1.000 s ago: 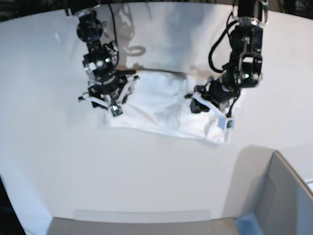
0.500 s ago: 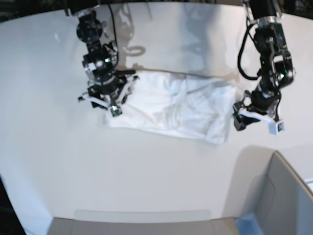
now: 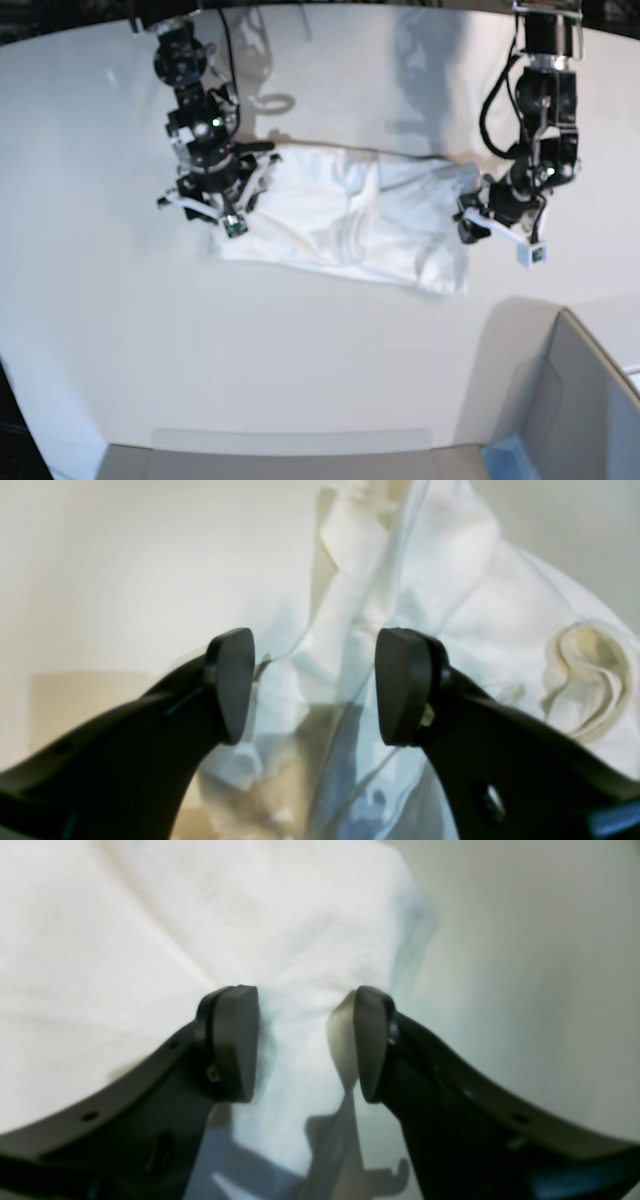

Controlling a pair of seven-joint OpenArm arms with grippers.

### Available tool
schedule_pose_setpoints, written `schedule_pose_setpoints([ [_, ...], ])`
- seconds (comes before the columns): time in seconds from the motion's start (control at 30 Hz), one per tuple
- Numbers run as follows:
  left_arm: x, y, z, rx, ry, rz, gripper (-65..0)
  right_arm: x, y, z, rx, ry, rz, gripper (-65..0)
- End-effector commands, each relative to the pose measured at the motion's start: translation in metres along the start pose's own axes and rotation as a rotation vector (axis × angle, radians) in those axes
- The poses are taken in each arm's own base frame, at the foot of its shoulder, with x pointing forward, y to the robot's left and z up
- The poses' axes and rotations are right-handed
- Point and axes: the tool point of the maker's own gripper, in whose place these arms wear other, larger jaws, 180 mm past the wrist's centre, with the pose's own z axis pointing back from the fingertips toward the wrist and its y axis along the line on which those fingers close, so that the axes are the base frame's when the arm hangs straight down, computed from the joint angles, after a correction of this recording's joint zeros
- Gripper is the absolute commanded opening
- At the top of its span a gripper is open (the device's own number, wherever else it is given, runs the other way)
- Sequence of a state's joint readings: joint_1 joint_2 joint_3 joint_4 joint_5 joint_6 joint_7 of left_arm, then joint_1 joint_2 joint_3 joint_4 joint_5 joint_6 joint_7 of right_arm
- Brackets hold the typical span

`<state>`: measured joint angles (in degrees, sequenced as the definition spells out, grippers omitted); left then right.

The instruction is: Layout the t-shirt on the table in an organized manner, then fold the t-shirt properly

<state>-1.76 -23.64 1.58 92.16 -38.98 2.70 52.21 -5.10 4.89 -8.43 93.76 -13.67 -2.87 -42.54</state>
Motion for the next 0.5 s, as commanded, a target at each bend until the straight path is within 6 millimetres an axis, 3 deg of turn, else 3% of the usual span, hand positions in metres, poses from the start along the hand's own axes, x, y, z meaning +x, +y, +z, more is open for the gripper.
schedule_pose_setpoints([
  [0.0,0.016,-0.005,0.003,-0.01,-0.05,-0.025,-26.6,-0.004,-0.005,0.001,-0.019,0.026,0.008,-34.2],
  [0.13,-0.001,-0.022,-0.003,-0.044,-0.004,-0.07,-26.6,-0.004,-0.005,0.001,-0.019,0.026,0.008,-34.2],
  [0.3,-0.018,-0.022,-0.02,-0.034,0.057,-0.082,-26.6,-0.004,-0.005,0.001,-0.019,0.026,0.008,-34.2],
  [0.47,-0.031,0.008,-0.039,0.037,0.091,-0.039,-26.7,-0.005,-0.006,0.001,-0.021,0.029,0.01,-34.2],
])
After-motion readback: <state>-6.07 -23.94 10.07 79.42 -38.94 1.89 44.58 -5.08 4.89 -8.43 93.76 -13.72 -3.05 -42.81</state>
